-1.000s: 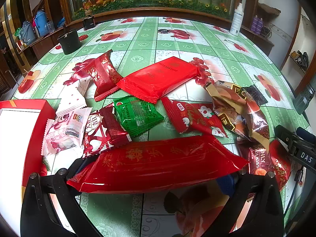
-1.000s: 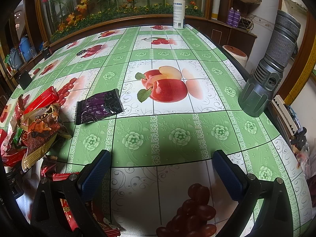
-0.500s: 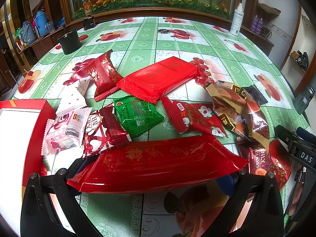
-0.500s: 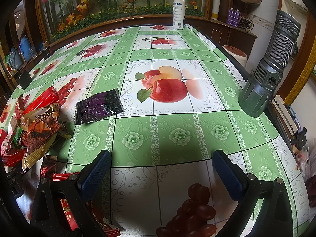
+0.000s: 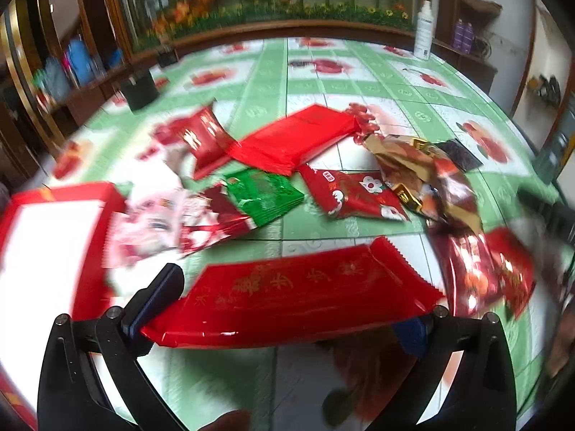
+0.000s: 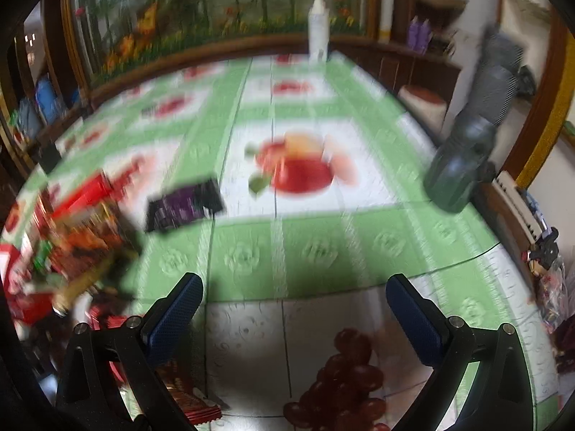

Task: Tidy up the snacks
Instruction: 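Reach the right gripper to the small red square packet and grasp it, then grasp the long red gold-lettered packet with the left gripper while the right holds its packet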

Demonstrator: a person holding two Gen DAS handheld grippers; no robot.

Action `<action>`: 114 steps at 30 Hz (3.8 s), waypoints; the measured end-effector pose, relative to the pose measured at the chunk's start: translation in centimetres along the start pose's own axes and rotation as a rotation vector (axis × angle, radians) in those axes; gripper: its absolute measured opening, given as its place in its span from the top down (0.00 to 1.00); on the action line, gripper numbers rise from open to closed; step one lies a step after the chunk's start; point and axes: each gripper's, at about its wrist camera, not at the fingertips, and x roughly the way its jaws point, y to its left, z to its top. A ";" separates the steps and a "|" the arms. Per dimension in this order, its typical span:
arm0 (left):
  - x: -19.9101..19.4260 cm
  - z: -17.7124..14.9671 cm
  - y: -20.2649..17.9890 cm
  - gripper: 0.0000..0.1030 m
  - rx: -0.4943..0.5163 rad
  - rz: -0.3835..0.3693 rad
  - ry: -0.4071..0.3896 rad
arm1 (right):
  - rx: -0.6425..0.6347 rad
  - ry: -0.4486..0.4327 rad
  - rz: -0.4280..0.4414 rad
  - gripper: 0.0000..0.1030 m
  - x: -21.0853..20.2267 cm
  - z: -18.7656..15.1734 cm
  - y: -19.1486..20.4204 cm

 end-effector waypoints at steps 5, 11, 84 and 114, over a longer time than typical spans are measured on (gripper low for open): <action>-4.5 -0.8 0.7 0.00 0.022 -0.008 -0.086 | -0.049 -0.237 0.062 0.00 -5.1 -0.7 1.3; -8.3 -1.4 2.4 0.00 -0.017 -0.034 -0.143 | -0.092 -0.254 0.120 0.00 -7.2 -1.5 3.5; -1.8 -2.6 4.0 0.42 0.190 -0.246 0.110 | 0.044 0.114 0.437 0.64 -1.4 -3.0 0.5; -10.5 -6.0 10.1 0.43 -0.044 -0.293 -0.049 | -0.004 -0.026 0.600 0.64 -5.0 -3.2 2.9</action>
